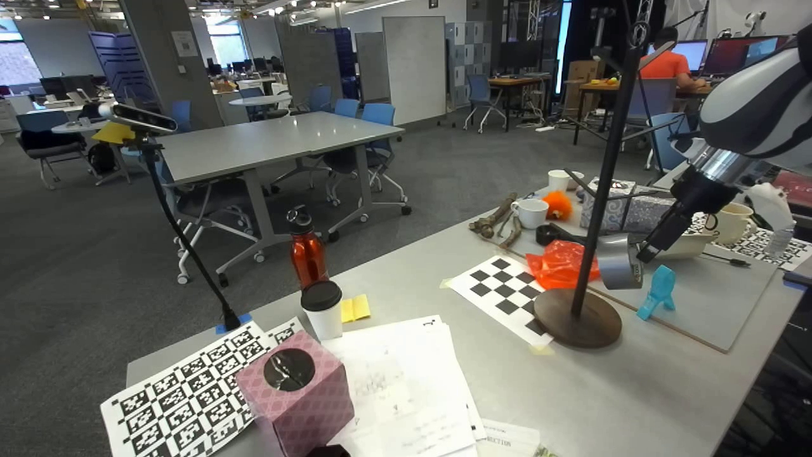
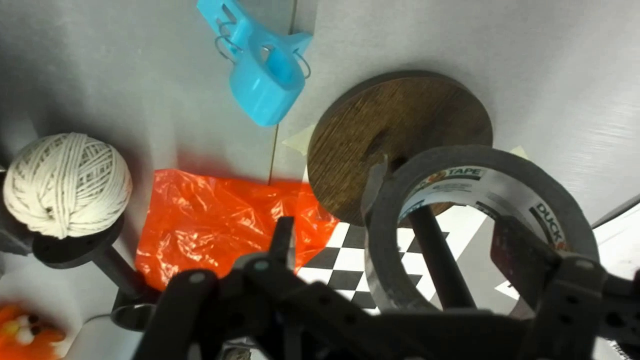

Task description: Pick up the grey tape from the black support and put it on the table.

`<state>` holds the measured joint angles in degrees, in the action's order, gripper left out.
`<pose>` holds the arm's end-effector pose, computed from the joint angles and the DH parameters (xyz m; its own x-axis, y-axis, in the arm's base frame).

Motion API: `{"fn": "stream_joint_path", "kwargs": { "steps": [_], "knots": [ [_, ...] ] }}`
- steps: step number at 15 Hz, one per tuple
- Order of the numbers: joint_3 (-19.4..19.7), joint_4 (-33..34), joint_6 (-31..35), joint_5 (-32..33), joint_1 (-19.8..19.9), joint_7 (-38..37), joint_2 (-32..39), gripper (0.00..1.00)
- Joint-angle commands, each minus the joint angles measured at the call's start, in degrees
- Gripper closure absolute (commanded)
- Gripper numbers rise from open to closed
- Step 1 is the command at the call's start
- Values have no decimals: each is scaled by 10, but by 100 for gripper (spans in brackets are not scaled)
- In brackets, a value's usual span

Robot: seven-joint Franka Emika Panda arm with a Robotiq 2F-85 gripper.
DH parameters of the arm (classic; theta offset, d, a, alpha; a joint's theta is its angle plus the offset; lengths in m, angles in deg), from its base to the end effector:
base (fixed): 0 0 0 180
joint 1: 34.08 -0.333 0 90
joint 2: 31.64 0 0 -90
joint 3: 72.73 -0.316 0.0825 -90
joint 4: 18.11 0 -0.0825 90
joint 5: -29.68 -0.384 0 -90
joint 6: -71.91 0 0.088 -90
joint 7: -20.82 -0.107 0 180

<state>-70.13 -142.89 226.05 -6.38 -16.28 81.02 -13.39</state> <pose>0.5335 -0.2186 0.2588 0.9295 0.1292 0.3454 0.1685 -0.9819 -0.0863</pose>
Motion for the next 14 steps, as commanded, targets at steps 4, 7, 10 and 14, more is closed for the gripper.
{"fn": "stream_joint_path", "kwargs": {
  "steps": [4,7,10,14],
  "knots": [
    [-8,9,-71,-15,49,58,-7,0],
    [-11,18,-82,-22,51,65,1,0],
    [-1,7,-71,-5,37,39,-3,0],
    [-1,11,-81,-6,37,39,-2,0]
  ]
}}
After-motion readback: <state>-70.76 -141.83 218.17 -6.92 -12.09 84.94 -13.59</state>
